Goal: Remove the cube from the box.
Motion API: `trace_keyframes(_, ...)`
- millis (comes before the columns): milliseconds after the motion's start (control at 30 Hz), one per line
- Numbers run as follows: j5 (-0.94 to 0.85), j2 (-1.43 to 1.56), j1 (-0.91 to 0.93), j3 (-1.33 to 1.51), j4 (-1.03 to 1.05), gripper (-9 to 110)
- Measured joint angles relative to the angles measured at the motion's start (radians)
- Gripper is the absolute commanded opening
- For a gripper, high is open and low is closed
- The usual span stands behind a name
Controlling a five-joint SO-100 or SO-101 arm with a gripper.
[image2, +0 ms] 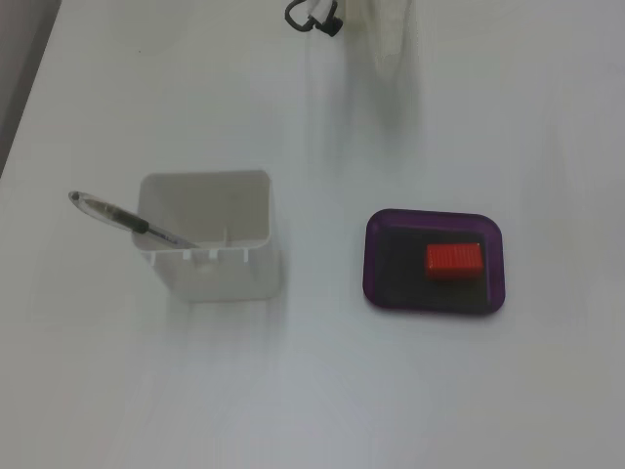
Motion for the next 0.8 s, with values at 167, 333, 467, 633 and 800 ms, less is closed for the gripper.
trace_keyframes(167,-0.018,-0.336,-0.025,-0.222,0.051,12)
trace_keyframes(333,-0.018,-0.687,-0.014,-0.505,0.12,18)
trace_keyframes(467,-0.018,-0.91,-0.037,-0.75,0.183,19)
trace_keyframes(633,-0.014,-1.121,-0.107,-1.06,0.244,19)
trace_keyframes(800,0.072,-1.338,-0.138,-1.284,0.249,19)
